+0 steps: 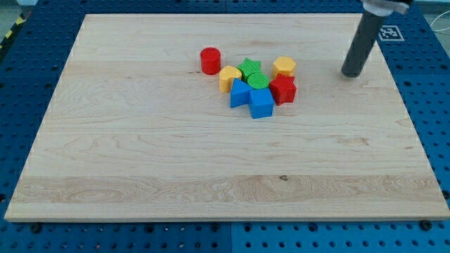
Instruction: Move your arm closer to the red star
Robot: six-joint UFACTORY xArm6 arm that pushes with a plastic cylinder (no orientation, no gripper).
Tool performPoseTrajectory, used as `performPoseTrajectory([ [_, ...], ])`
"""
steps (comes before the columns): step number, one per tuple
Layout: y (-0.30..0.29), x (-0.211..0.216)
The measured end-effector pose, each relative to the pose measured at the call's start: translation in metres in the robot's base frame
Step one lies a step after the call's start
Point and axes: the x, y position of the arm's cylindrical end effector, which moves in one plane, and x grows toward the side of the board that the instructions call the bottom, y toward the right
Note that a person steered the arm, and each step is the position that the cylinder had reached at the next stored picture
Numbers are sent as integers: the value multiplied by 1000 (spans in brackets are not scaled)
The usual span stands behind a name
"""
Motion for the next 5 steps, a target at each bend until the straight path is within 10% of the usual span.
performPoseTrajectory([
  [5, -27, 75],
])
